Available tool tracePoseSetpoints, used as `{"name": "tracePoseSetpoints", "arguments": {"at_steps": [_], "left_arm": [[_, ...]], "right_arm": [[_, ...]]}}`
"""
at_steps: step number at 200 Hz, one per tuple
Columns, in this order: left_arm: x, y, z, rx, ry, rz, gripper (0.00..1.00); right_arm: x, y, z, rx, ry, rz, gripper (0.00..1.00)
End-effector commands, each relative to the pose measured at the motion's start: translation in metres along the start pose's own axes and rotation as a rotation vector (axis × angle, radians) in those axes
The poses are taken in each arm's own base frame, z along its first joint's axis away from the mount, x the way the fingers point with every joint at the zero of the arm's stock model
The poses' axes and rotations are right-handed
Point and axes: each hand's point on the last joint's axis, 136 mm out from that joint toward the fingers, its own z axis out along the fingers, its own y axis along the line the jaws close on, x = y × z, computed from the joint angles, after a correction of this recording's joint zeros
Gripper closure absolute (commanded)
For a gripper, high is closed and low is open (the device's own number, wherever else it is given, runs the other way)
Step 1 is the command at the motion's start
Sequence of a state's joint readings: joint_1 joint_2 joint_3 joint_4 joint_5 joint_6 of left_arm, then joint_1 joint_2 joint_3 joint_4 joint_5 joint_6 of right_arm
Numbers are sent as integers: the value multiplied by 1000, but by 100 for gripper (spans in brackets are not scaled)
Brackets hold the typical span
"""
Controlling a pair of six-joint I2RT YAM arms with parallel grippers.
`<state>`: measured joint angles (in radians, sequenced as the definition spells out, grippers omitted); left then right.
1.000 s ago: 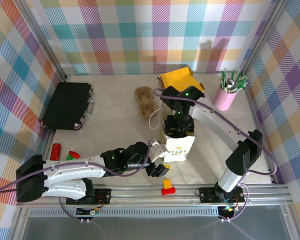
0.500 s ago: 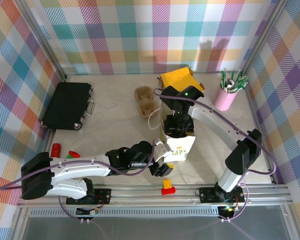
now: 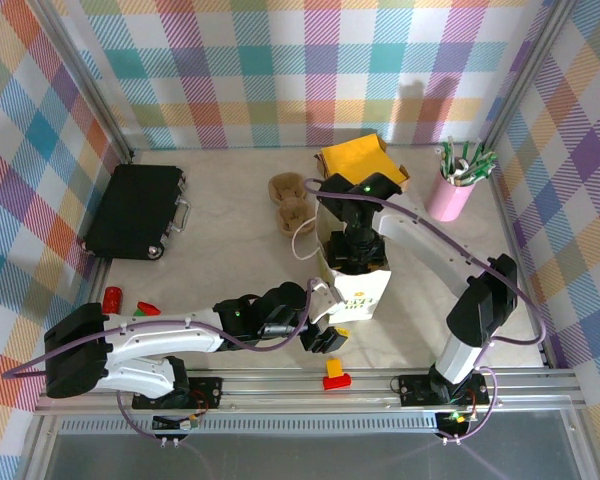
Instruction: Pack the takeout coffee
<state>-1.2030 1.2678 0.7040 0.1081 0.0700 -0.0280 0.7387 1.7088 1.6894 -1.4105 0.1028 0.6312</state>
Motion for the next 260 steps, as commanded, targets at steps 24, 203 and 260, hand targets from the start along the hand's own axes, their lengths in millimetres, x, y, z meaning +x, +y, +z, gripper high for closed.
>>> {"name": "tracePoseSetpoints", "arguments": {"at_steps": [24,203,260], "left_arm": [[-19,-8,-1,24,-43,25,27],[-17,-5,-2,7,-30,25,27],[-17,-4,-2,3,-28,25,27]], "right_arm": [[3,-2,9,8,30,-11,52],[5,-3,22,14,46,-35,52],[6,-3,25,17,50,-41,52]]}}
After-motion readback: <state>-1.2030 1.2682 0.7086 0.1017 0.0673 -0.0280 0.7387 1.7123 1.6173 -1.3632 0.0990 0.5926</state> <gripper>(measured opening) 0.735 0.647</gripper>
